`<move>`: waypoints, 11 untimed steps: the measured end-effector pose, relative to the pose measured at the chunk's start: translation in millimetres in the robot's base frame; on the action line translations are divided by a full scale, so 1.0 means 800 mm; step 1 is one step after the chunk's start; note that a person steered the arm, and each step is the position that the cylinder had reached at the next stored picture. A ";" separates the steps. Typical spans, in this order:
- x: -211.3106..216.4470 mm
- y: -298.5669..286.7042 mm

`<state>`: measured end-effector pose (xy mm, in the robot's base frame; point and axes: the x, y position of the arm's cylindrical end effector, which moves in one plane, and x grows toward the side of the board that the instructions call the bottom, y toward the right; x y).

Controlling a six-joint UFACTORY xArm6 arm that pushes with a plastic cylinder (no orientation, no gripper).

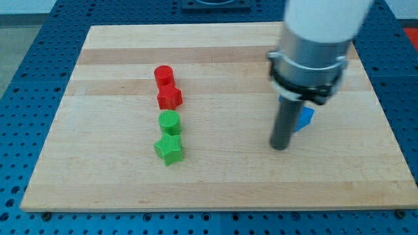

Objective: Separate yellow heart from the yellow hexagon

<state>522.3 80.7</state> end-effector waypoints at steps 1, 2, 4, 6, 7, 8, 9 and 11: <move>-0.037 -0.085; -0.130 -0.091; -0.251 -0.026; -0.240 0.018; -0.224 0.017; -0.221 0.017; -0.226 0.022; -0.240 0.097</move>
